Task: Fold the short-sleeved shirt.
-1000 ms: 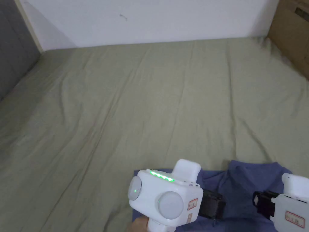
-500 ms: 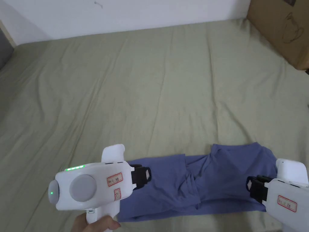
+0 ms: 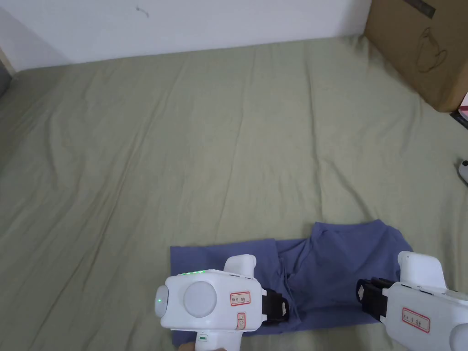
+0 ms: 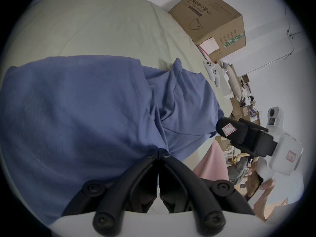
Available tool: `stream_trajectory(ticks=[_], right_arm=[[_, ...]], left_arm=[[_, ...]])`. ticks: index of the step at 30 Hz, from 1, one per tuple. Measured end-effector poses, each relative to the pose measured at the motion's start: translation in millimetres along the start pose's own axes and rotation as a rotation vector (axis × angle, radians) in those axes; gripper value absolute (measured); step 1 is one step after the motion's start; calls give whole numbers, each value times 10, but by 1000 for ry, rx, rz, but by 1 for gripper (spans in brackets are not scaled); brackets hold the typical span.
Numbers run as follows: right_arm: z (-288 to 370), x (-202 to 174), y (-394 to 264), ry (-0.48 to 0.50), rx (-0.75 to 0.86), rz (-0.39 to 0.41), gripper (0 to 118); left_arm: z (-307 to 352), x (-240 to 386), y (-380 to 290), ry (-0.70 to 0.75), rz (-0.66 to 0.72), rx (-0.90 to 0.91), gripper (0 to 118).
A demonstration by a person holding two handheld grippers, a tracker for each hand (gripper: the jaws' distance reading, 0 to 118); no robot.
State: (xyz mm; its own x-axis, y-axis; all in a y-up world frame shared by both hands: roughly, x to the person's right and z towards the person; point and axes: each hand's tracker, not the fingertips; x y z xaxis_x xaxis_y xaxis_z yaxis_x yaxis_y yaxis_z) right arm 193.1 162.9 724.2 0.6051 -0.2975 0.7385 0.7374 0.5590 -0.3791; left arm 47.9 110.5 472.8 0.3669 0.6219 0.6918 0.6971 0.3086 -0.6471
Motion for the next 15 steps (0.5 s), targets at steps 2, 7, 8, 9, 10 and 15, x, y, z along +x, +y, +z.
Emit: stream_trajectory(ticks=[2,7,8,9,10,15], right_arm=[[2,-1,8,-4,-2,6,0],[-18,-54,43,-6,-9,28,0],[-16,-82,47,-3,-9,31,0],[-16,-106,53,0,-9,37,0],[-18,-130,60,1,-11,47,0],[-79,-240,77,5,-23,79,0]], left_arm=[[91,25,4,-10,-10,12,1],[393,52,-37,-44,-62,50,1],[473,19,-46,-47,-65,61,1],[572,-37,-58,-45,-62,80,1],[681,-125,-63,-32,-50,115,1],[1173,-730,-184,98,49,182,68]])
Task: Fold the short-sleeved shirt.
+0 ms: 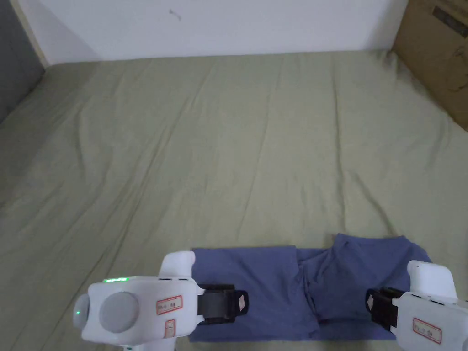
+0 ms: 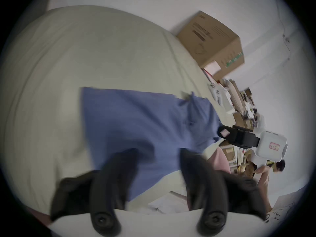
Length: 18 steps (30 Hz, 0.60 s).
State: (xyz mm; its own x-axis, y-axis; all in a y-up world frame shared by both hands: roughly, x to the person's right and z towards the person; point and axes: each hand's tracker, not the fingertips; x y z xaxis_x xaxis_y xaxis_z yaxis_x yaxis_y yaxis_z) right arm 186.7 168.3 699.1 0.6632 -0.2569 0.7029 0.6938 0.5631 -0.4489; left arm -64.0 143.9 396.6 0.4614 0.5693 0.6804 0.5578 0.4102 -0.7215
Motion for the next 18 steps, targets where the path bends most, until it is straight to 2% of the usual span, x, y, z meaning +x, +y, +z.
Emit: stream_trajectory(ticks=[1,2,4,11,14,15,16,17,18], right_arm=[[-22,-31,5,4,-5,5,0],[-46,-62,10,8,-13,12,0],[-83,-134,12,15,-25,30,0],[-137,-388,16,32,-57,118,0],[-153,-425,26,34,-64,130,0],[-163,-428,28,36,-66,129,0],[-173,-431,30,37,-69,128,0],[-176,-438,32,37,-70,126,0],[-185,-443,33,37,-72,122,0]], left_arm=[[60,-146,-10,-7,55,10,91],[99,-266,-23,-16,107,20,104],[115,-454,-31,-50,176,49,117],[-158,-709,-42,-137,299,62,118],[-171,-793,-24,-228,373,76,117],[-204,-823,-11,-270,410,71,114],[-250,-850,-13,-326,443,75,99],[-310,-871,-23,-381,462,76,77],[-399,-897,-33,-418,461,41,46]])
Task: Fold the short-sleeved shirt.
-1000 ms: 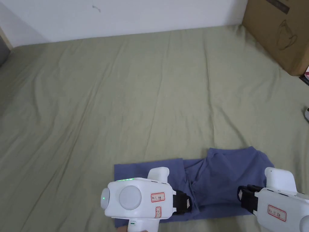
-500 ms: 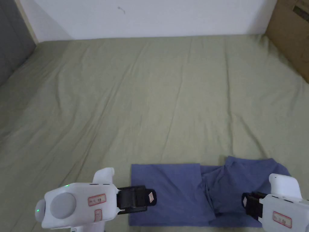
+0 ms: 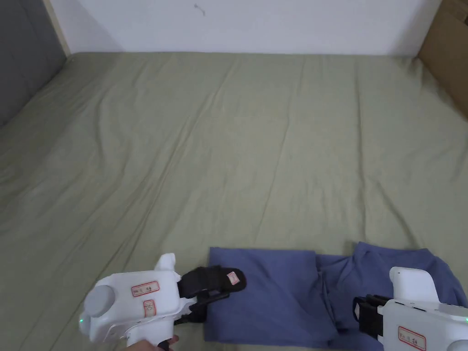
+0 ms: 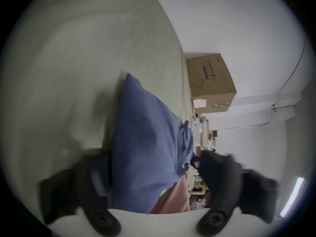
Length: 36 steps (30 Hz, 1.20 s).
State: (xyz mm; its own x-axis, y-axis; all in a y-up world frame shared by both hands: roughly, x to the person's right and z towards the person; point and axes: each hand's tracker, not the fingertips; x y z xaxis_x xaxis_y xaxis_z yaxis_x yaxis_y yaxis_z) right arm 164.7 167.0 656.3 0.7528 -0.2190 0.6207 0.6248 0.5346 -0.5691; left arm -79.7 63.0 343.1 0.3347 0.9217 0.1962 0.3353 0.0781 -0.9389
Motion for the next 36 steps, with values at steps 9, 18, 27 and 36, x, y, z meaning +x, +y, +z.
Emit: stream_trajectory(ticks=[9,18,27,36], right_arm=[[-7,-4,39,4,-10,2,0],[11,17,53,5,0,-23,0],[-12,135,23,-12,-7,-55,0],[19,189,24,-11,0,-67,0]], left_arm=[[175,-94,94,121,-19,-29,14],[1234,-267,387,238,-63,33,14],[2114,-114,450,391,-79,130,14],[1797,898,288,404,-228,194,14]])
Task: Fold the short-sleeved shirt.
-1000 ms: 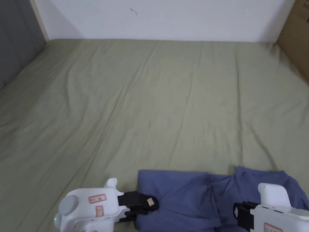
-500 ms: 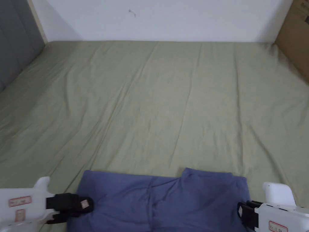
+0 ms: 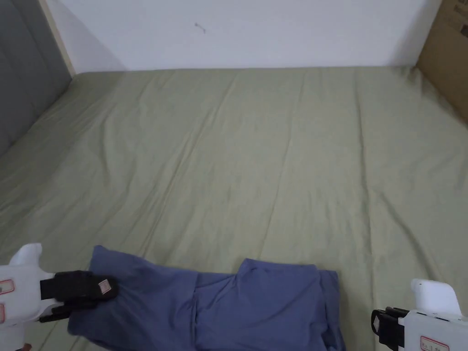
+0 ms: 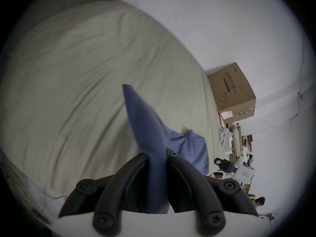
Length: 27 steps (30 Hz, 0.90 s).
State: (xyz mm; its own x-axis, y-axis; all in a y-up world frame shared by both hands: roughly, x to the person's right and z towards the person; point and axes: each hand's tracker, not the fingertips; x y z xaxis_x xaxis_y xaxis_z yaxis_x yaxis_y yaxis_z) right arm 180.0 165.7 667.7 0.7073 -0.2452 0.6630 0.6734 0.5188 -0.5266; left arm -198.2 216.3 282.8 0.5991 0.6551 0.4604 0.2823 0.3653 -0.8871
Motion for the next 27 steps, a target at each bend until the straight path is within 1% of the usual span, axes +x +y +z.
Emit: stream_trajectory(ticks=[1,4,5,8,10,12,14,16,17,18,19,20,21,22,24,25,26,27], right_arm=[[7,14,1,-1,1,0,0],[40,90,5,-7,14,-13,0],[55,120,1,-9,22,-22,0],[100,237,-14,-9,34,-52,0],[121,317,-33,-15,39,-68,0],[139,394,-54,-24,40,-89,0],[160,473,-89,-27,44,-110,0],[170,549,-125,-33,44,-135,0],[171,587,-142,-36,40,-144,0],[174,620,-161,-42,35,-152,0],[181,650,-178,-47,32,-159,0],[197,671,-193,-51,31,-163,0],[215,690,-208,-54,31,-165,0],[229,708,-218,-57,31,-166,0],[240,731,-223,-62,30,-166,0],[239,734,-221,-65,30,-165,0],[237,736,-219,-68,31,-165,0],[231,736,-214,-69,33,-166,0]], left_arm=[[-5,160,15,-15,-22,12,14],[-137,788,-11,-66,-150,11,14],[-215,932,-19,-67,-200,-6,14],[-572,1409,-128,-94,-286,-72,14],[-920,1604,-241,-120,-346,-141,14],[-1241,1777,-387,-108,-360,-215,14],[-1575,1868,-535,-107,-434,-282,14],[-1874,1938,-676,-102,-433,-352,16],[-2022,1961,-747,-110,-428,-391,26],[-2140,1966,-798,-134,-433,-430,42],[-2184,1988,-837,-137,-428,-450,74],[-2185,2004,-843,-135,-416,-430,100],[-2184,2021,-850,-155,-409,-432,116],[-2165,2017,-837,-170,-405,-426,118],[-2022,1966,-717,-203,-375,-356,112],[-1955,1948,-668,-199,-357,-348,102],[-1878,1880,-605,-197,-325,-326,84],[-1800,1789,-553,-194,-298,-295,53]])
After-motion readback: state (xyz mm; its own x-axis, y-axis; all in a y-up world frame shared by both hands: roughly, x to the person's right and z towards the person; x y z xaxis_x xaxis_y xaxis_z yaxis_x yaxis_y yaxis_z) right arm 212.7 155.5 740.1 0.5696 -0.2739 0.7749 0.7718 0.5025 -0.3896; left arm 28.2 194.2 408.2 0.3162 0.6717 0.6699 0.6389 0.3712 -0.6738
